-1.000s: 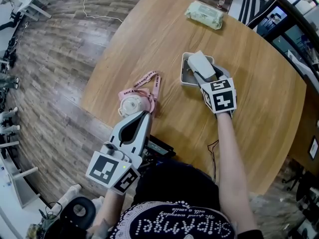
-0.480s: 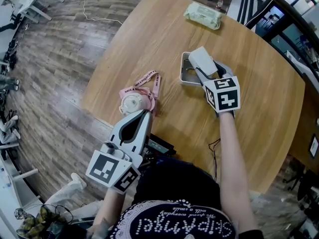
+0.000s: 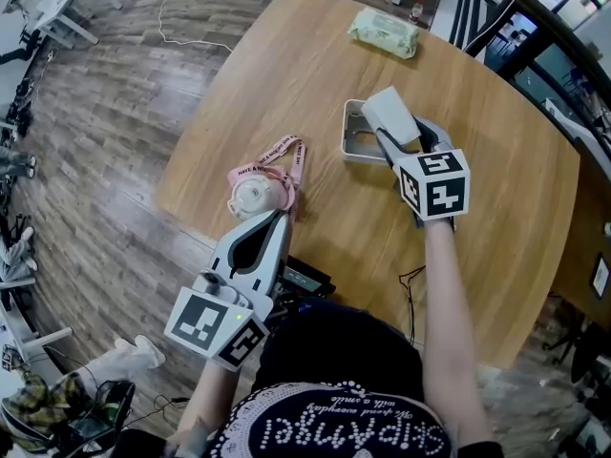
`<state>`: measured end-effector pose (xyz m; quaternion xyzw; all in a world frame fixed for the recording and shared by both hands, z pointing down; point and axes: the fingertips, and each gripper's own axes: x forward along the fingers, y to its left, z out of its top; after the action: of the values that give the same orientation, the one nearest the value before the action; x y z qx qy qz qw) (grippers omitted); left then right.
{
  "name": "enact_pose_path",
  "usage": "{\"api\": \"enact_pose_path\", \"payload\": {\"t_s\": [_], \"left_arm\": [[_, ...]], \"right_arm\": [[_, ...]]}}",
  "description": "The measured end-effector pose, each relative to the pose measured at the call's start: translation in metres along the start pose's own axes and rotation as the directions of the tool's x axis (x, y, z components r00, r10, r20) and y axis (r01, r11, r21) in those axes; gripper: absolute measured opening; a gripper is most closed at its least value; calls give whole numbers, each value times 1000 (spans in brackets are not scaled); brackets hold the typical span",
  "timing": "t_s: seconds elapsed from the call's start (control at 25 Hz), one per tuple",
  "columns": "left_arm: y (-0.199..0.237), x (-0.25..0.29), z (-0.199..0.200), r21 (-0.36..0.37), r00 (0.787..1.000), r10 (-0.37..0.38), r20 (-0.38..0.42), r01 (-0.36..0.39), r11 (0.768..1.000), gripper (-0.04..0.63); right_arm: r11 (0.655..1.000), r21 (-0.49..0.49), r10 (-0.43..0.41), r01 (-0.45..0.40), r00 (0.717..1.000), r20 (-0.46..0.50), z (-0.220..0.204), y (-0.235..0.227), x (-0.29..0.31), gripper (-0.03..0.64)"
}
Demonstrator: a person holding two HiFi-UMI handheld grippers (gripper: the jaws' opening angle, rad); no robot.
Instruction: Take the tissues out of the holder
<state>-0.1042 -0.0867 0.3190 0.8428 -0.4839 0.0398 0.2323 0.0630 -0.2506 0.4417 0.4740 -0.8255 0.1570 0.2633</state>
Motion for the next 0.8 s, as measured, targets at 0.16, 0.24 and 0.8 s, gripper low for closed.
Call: {"api": "enact_pose_path", "payload": {"t_s": [0.16, 0.24, 0.8], "left_arm": [[-2, -2, 0, 4, 1000, -3, 4, 3, 1000, 5], [-3, -3, 0, 3, 1000, -5, 6, 5, 1000, 5], [-11, -5, 0, 14, 1000, -24, 15, 23, 1000, 5]], "right_arm": [[1000, 0, 4, -4, 1000, 10, 1, 2, -7, 270], [1000, -4, 3, -3, 1000, 12, 1, 3, -9, 270], [1000, -12, -7, 7, 1000, 25, -5, 6, -30, 270]]}}
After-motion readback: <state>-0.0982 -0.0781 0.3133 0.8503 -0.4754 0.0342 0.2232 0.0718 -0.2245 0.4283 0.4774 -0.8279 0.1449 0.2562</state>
